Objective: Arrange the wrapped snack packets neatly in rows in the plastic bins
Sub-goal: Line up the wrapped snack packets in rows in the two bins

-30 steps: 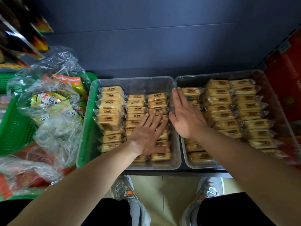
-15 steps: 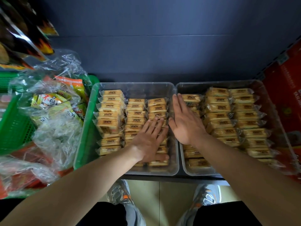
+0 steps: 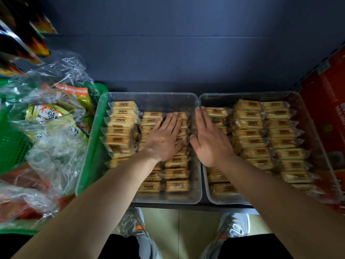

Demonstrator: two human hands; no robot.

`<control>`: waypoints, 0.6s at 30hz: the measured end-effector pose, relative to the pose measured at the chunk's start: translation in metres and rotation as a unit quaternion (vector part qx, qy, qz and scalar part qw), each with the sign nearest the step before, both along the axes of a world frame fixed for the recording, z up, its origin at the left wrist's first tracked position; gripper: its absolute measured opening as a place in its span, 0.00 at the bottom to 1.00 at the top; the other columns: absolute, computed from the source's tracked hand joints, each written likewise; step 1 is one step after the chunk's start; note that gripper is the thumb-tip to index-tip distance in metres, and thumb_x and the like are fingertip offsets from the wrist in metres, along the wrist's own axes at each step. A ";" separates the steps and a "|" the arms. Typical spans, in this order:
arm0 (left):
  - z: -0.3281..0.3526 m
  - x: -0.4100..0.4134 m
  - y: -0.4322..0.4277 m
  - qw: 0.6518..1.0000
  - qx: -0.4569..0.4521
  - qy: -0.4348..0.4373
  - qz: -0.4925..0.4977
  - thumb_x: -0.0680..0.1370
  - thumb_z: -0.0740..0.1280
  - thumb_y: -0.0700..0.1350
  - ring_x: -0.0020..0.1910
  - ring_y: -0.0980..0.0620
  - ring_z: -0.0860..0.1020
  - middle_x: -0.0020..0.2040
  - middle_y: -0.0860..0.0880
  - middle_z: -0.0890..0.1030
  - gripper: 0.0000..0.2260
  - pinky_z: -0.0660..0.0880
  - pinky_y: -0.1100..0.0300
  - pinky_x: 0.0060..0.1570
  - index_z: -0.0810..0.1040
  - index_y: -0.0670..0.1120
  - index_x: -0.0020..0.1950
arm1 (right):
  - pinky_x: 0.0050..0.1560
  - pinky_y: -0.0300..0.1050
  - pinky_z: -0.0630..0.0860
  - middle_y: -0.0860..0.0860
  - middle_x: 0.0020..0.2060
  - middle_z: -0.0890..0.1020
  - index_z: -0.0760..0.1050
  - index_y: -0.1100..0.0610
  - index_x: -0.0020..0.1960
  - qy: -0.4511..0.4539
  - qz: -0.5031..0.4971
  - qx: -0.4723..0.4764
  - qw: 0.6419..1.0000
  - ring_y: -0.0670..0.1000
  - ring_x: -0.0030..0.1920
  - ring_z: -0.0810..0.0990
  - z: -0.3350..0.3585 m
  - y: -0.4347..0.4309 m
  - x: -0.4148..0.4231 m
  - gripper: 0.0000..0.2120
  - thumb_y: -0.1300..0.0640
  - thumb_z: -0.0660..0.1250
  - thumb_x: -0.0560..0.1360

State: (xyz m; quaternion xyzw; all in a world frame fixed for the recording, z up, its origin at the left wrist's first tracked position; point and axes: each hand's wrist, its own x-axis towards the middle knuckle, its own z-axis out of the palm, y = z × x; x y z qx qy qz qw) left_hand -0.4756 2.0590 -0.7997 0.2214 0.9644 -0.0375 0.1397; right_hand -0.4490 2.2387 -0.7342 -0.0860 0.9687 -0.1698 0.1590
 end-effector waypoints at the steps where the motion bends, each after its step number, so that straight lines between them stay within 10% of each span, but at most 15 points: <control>1: -0.001 0.001 -0.001 1.000 -0.003 -0.005 0.001 0.82 0.39 0.67 0.81 0.47 0.36 0.81 0.44 0.36 0.36 0.40 0.45 0.80 0.36 0.44 0.82 | 0.78 0.58 0.58 0.47 0.80 0.33 0.28 0.48 0.80 -0.001 0.001 0.000 1.000 0.54 0.81 0.49 0.000 0.000 0.000 0.38 0.45 0.53 0.84; 9: 0.072 -0.003 -0.027 0.999 -0.039 -0.014 -0.024 0.83 0.46 0.66 0.82 0.47 0.41 0.82 0.46 0.40 0.35 0.36 0.48 0.78 0.41 0.47 0.83 | 0.80 0.58 0.46 0.57 0.81 0.40 0.41 0.58 0.82 0.091 0.081 0.131 0.984 0.59 0.81 0.43 0.028 -0.008 0.004 0.37 0.43 0.53 0.82; 13: 0.110 0.010 -0.100 0.996 -0.087 0.001 0.019 0.83 0.48 0.65 0.82 0.48 0.41 0.83 0.46 0.40 0.36 0.40 0.49 0.80 0.40 0.46 0.83 | 0.79 0.50 0.47 0.55 0.82 0.51 0.48 0.57 0.82 0.062 0.166 0.042 0.983 0.55 0.81 0.51 0.034 -0.052 0.009 0.34 0.44 0.55 0.83; 18: 0.093 0.023 -0.144 0.984 -0.112 -0.039 0.130 0.83 0.43 0.66 0.81 0.46 0.36 0.80 0.43 0.31 0.38 0.38 0.49 0.79 0.29 0.43 0.79 | 0.80 0.56 0.42 0.51 0.80 0.35 0.36 0.54 0.82 -0.036 0.144 0.068 0.987 0.54 0.81 0.37 -0.015 -0.112 -0.021 0.38 0.38 0.51 0.83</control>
